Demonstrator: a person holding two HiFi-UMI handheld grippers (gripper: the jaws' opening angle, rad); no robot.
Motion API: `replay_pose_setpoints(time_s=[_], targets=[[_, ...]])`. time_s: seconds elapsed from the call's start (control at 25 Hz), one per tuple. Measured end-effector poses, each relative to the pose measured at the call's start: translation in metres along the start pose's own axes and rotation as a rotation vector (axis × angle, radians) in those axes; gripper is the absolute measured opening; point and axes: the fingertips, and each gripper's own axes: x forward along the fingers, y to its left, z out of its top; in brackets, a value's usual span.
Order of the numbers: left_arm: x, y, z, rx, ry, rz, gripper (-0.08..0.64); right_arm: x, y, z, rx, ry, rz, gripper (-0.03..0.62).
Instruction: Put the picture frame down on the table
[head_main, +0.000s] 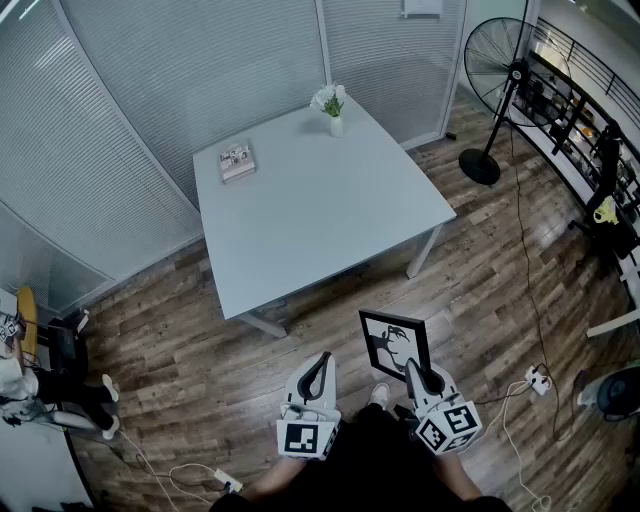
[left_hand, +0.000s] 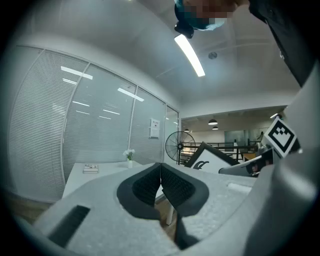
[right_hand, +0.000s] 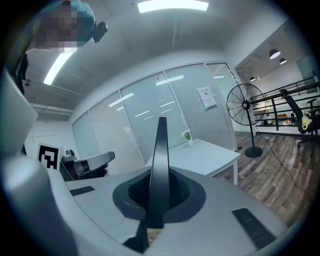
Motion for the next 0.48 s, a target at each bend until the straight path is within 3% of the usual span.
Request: replay_pose_setpoints(time_s=[0.48], targets=[[0.0028,0.0004,0.0017,-0.005,0.002,0.008,0.017,0.0016,0.0002,0.0026,0.001,-0.005,0.013,0.018]])
